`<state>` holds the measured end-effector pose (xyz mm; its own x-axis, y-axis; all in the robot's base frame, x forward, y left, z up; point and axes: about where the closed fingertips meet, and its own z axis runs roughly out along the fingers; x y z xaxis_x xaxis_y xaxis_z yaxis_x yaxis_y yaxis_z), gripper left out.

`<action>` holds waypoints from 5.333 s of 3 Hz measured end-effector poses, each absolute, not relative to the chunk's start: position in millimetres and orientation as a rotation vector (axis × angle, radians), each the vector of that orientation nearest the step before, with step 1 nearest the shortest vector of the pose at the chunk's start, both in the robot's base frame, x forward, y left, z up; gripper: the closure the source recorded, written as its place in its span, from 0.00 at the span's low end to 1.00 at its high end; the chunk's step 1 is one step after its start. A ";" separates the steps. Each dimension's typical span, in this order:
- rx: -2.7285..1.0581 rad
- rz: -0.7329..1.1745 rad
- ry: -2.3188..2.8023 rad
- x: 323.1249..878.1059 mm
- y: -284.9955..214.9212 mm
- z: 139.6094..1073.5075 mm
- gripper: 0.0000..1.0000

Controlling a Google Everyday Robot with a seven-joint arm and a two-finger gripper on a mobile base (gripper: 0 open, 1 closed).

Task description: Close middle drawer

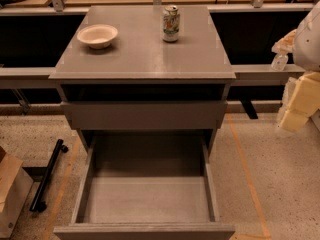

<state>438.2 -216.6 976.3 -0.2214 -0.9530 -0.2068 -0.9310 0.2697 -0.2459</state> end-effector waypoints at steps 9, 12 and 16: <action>-1.710 0.327 2.296 398.5 -224.9 711.7 1.00; -1.644 0.430 2.391 381.1 -222.2 640.2 1.00; -1.627 0.748 2.387 346.7 -187.2 509.0 1.00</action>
Offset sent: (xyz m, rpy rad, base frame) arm 0.0000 0.0000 0.0000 0.0000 0.0000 0.0000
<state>346.7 -187.2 509.0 -0.3971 -0.8275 -0.3970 -0.9061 0.2846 0.3130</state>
